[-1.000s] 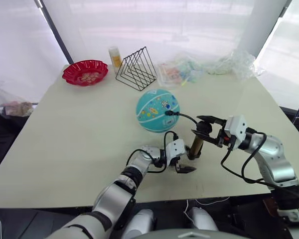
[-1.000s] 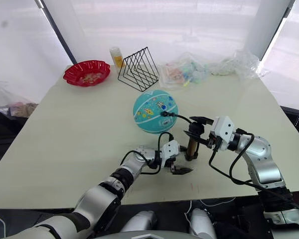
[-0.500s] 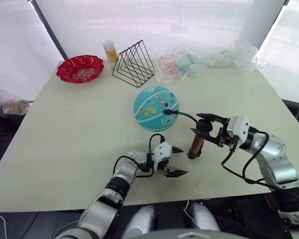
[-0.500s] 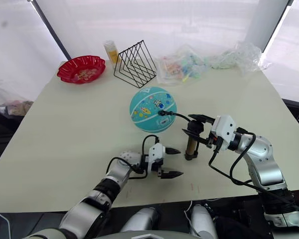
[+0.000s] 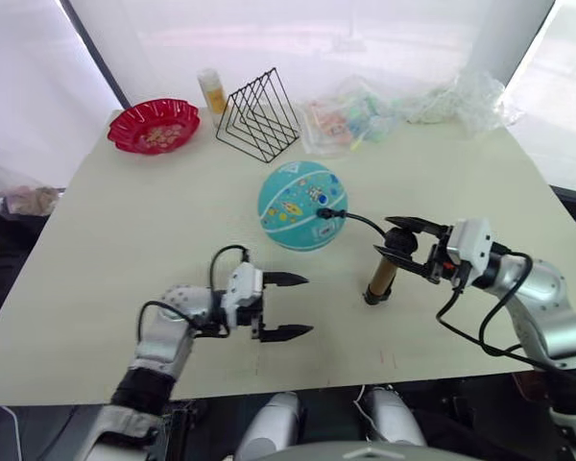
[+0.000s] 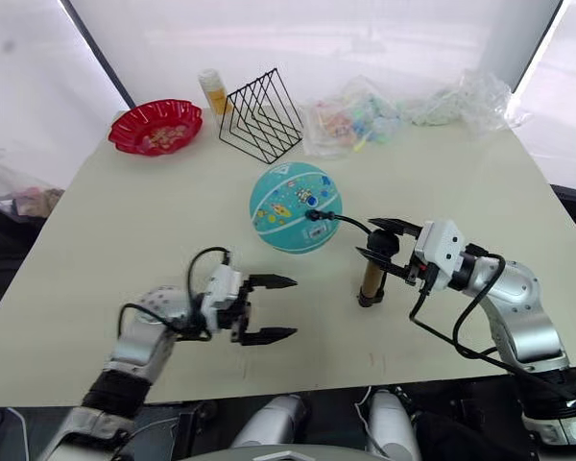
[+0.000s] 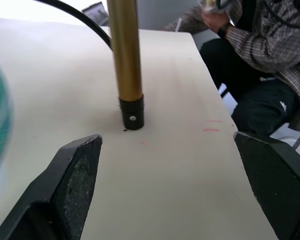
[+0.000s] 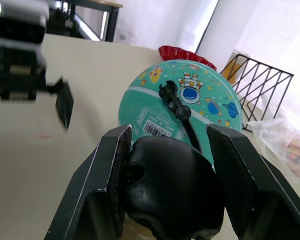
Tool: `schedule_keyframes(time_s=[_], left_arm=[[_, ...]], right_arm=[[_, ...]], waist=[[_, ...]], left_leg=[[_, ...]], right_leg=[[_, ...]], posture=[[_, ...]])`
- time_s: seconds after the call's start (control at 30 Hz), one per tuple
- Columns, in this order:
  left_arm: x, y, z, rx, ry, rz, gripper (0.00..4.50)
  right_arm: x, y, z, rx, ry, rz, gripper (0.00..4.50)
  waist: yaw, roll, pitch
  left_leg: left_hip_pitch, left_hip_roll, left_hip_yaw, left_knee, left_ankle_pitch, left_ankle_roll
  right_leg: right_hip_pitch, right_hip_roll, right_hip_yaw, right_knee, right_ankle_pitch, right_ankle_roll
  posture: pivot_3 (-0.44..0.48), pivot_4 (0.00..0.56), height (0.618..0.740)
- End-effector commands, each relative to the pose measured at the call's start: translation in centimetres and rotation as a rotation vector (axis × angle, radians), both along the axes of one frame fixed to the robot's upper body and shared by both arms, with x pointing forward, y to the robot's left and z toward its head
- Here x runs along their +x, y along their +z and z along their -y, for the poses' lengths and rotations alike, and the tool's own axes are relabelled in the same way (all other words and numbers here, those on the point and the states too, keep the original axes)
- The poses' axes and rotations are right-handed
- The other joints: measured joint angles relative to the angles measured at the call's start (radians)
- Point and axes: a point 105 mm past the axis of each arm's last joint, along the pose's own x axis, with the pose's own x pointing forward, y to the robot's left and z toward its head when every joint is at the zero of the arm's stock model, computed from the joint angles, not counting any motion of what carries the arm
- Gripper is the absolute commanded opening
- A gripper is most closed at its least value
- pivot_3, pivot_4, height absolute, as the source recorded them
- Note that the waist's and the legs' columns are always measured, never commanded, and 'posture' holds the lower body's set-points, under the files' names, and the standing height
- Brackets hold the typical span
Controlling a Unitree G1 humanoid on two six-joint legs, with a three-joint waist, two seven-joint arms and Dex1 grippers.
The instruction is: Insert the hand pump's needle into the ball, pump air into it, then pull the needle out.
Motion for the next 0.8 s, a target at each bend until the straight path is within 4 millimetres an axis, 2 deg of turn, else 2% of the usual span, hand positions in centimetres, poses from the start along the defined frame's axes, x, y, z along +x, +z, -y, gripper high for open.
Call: schedule_keyframes(time_s=[0.03,0.23,0.37,0.6,0.8], left_arm=[[-0.7,2.5,-0.1,-0.046,-0.014,0.059,4.5],[-2.0,3.6,-1.1,-0.031,-0.011,0.055,4.5],[-2.1,3.4,-1.7,-0.008,0.003,0.05,4.5],[-1.9,3.6,-1.0,-0.019,0.004,0.066,4.5],[-1.8,3.6,-1.1,-0.024,0.014,0.069,4.5]], right_arm=[[0.3,-1.2,1.7,-0.083,-0.059,-0.056,1.91],[0.5,0.7,2.5,-0.067,-0.078,-0.013,1.91],[0.9,1.7,3.3,-0.103,-0.094,0.041,1.91],[2.6,4.7,6.0,-0.213,-0.157,0.167,1.91],[3.3,6.0,6.6,-0.303,-0.173,0.275,1.91]], waist=[[0.004,0.001,0.001],[0.008,0.002,0.006],[0.01,0.004,0.008],[0.008,0.007,0.012],[-0.01,0.007,0.012]], left_leg=[[0.0,0.0,0.0,0.0,0.0,0.0],[-0.001,-0.001,0.002,0.001,0.0,0.0],[-0.002,-0.001,0.002,0.001,0.0,0.0],[-0.011,-0.002,0.002,0.005,0.0,0.0],[-0.017,-0.001,0.002,0.007,0.0,0.0]], right_leg=[[0.0,0.0,0.0,0.0,0.0,0.0],[0.0,-0.003,0.0,0.0,0.0,0.0],[-0.001,-0.002,0.0,0.0,0.0,0.0],[-0.008,-0.003,-0.002,0.0,0.001,-0.001],[-0.014,-0.003,-0.003,0.001,0.002,-0.002]], posture=[[0.0,0.15,0.74],[0.0,0.15,0.74],[0.0,0.15,0.74],[0.0,0.15,0.74],[0.0,0.15,0.74]])
